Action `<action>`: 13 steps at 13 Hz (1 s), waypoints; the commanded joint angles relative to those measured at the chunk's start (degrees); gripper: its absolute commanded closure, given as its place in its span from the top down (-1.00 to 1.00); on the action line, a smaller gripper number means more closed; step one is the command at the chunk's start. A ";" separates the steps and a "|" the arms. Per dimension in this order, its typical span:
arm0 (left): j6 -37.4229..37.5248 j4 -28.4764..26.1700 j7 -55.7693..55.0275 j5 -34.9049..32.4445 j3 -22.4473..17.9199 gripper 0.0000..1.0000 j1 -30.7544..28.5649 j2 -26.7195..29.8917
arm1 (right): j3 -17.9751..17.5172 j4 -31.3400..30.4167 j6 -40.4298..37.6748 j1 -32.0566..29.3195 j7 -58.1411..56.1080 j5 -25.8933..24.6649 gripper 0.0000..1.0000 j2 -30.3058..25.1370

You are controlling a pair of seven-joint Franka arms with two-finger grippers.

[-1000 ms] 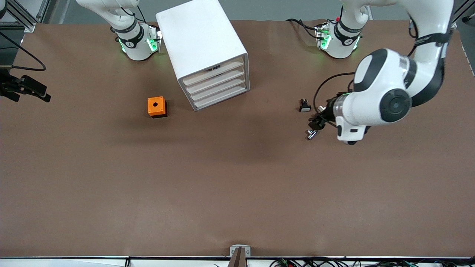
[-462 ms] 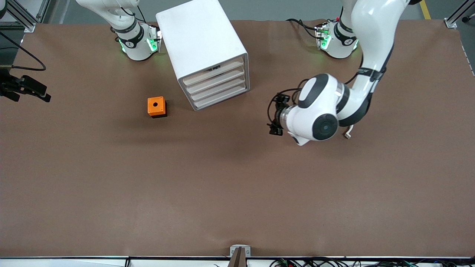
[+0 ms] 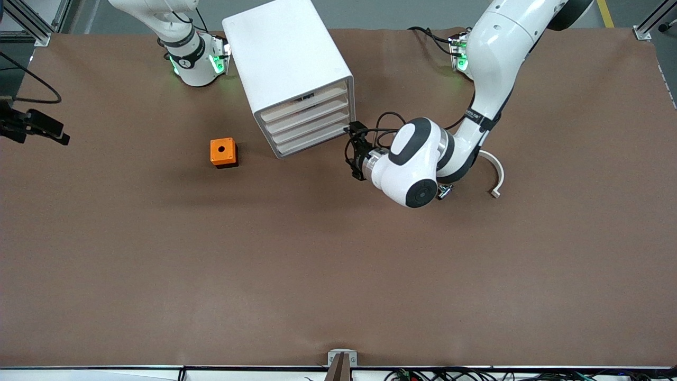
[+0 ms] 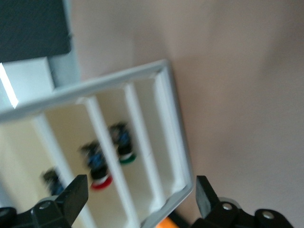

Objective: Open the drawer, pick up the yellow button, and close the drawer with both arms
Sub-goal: 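Grasp the drawer front handle with the left gripper, then pull the drawer open with the left gripper while the right gripper approaches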

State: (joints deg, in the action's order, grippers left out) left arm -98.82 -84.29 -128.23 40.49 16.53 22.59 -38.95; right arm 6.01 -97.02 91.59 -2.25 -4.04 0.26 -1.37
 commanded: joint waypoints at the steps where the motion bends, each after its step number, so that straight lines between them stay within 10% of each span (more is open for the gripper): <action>1: 1.09 1.40 -4.64 5.99 -0.18 0.83 0.00 -0.51 | -0.83 4.98 0.08 -1.09 -0.44 -0.78 1.00 6.98; 5: 6.00 1.32 -7.21 9.69 -0.09 0.08 2.19 -0.60 | -0.83 7.64 1.39 -1.79 -0.53 -1.40 1.00 12.96; 13: 8.74 0.97 -9.32 9.87 -0.09 0.00 5.97 -2.36 | -1.36 7.29 -0.08 2.94 23.74 4.82 1.00 12.02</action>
State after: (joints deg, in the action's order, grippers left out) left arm -91.10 -84.08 -136.51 49.36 16.64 27.91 -40.63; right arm 5.00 -90.20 93.24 -2.53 8.56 2.86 12.25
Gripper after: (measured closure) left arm 0.498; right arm 0.000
